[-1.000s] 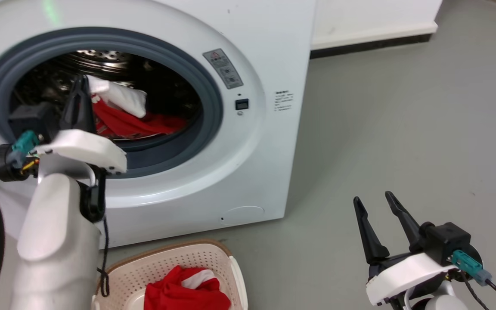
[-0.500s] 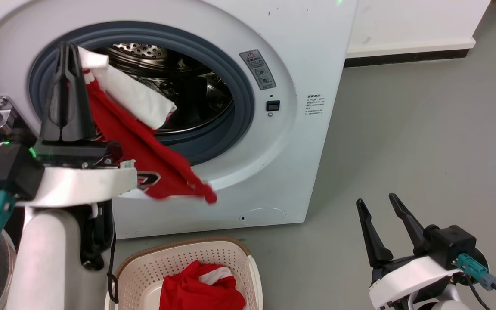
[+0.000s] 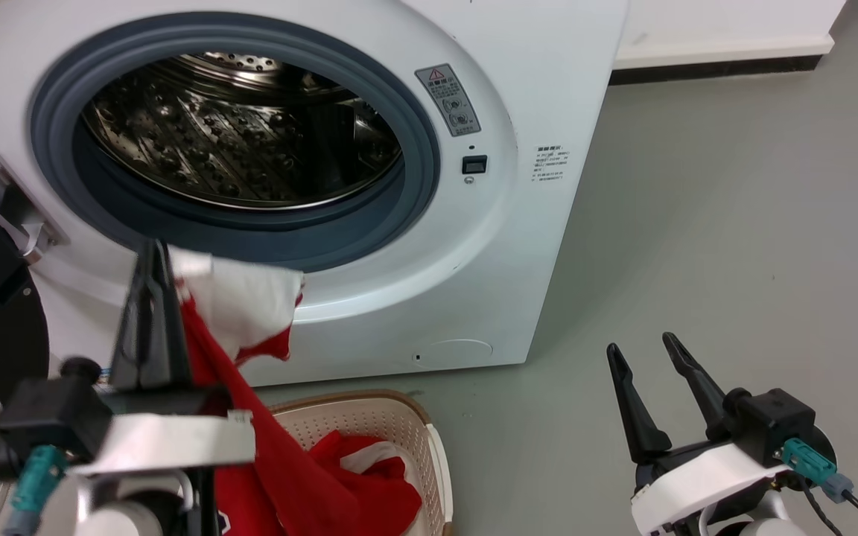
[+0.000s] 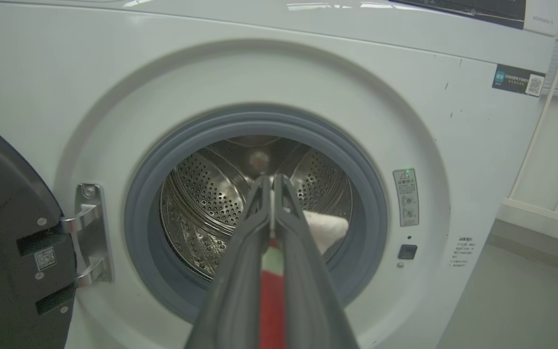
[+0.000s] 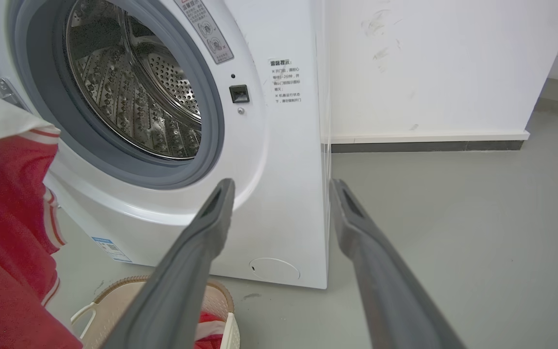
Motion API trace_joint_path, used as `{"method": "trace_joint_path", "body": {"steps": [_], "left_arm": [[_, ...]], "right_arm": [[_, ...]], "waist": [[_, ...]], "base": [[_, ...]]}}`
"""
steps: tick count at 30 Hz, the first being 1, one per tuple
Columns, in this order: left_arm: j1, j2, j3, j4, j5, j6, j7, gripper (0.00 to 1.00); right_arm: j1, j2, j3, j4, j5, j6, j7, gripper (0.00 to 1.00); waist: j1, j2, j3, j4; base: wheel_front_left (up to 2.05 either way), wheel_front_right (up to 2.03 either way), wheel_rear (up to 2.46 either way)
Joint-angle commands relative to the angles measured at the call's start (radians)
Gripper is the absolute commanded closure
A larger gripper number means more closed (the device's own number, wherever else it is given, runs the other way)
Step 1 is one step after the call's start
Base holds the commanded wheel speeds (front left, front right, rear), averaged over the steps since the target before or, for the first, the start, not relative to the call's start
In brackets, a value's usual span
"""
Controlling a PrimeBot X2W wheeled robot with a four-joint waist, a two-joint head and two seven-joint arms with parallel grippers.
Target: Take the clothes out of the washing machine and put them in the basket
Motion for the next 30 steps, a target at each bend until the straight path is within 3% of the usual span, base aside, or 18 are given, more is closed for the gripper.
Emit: {"method": "trace_joint_path", "body": {"steps": [1, 8, 12, 24, 30], "left_arm": [[0.06, -0.007, -0.005, 0.04, -0.003, 0.011, 0.01, 1.0], [0.175, -0.035, -0.02, 0.218, -0.041, 0.022, -0.008, 1.0], [0.17, -0.049, -0.009, 0.401, -0.084, 0.014, -0.068, 1.0], [-0.098, -0.056, 0.056, 0.956, -0.157, -0.07, -0.172, 1.0], [-0.254, -0.046, 0.1, 1.107, -0.118, -0.081, -0.173, 1.0]], "right_arm": [[-0.009, 0.001, 0.003, -0.004, 0.0, -0.001, -0.006, 0.0], [-0.031, 0.001, 0.001, -0.001, 0.001, -0.001, -0.012, 0.0], [-0.057, 0.001, 0.001, -0.001, 0.002, -0.001, -0.018, 0.0], [-0.144, 0.001, 0.014, -0.033, -0.025, -0.001, -0.012, 0.0], [-0.199, 0.001, 0.022, -0.056, -0.041, -0.001, -0.011, 0.0]], "waist": [[0.0, -0.0001, 0.019, -0.004], [0.0, -0.0001, 0.067, 0.001], [0.0, -0.0001, 0.115, 0.016], [0.0, -0.0001, 0.323, 0.038], [0.0, -0.0001, 0.454, 0.031]], "base": [[0.0, 0.0, 0.0], [0.0, 0.0, 0.0], [0.0, 0.0, 0.0], [0.0, 0.0, 0.0], [0.0, 0.0, 0.0]]}}
